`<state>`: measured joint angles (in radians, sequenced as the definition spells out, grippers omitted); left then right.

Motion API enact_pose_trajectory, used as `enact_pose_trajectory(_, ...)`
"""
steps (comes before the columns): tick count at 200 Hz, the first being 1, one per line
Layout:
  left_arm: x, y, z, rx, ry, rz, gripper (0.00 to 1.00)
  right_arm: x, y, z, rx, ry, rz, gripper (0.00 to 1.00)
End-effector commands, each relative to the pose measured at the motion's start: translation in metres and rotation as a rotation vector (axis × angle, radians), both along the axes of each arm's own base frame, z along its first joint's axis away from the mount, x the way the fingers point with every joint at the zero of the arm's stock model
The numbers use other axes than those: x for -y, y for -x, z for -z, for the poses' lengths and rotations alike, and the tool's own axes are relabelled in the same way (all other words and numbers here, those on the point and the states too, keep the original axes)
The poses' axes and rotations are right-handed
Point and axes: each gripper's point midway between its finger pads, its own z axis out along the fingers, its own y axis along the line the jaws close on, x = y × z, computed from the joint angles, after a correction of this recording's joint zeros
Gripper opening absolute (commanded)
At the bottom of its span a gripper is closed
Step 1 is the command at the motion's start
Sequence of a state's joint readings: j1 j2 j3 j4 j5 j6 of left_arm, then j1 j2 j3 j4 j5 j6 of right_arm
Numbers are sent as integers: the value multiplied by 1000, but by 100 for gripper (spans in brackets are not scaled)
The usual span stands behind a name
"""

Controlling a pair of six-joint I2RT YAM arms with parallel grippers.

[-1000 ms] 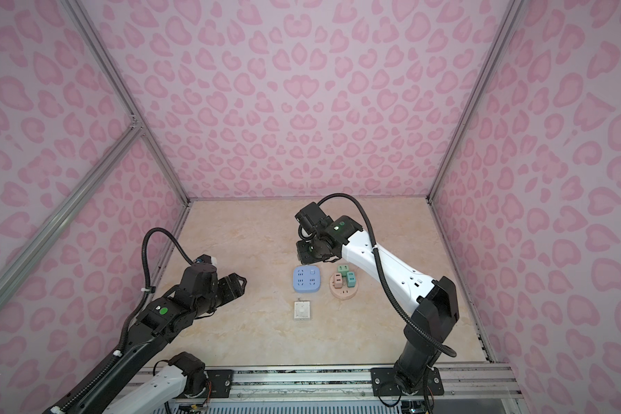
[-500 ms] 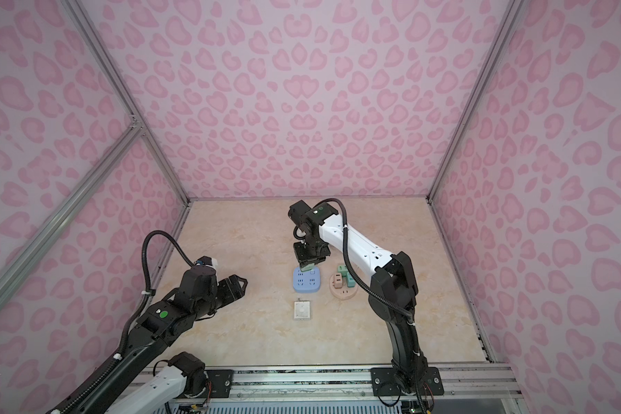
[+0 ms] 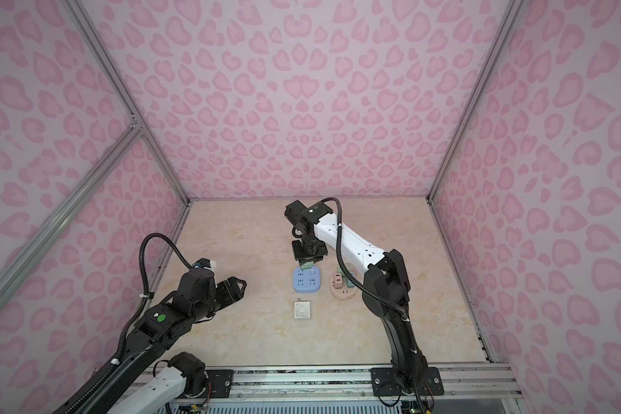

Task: Insert the plug
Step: 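Move the green adapter over the blue square strip's socket with the right gripper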

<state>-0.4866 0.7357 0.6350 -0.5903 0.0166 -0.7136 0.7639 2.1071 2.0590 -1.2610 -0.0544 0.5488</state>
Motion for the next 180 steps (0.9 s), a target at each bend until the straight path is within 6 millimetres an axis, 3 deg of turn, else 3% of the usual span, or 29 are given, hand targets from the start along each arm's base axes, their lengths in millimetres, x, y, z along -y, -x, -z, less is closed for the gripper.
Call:
enact_pose_trajectory(1,-1,-1,3,1,-7,-2,80,7,-1,1,3,44,83,0)
enact_pose_trajectory(59,-2,-1,-3,-4,-31,10,79,-5,1,-7,39,8,100,0)
enact_pose_trajectory(120,-3,2,-3,4,-29,13,79,7,-4,-10,86,88,172,0)
enact_pose_trajectory(180,-3,4,-1,2,-35,22,79,-9,1,-8,82,63,154,0)
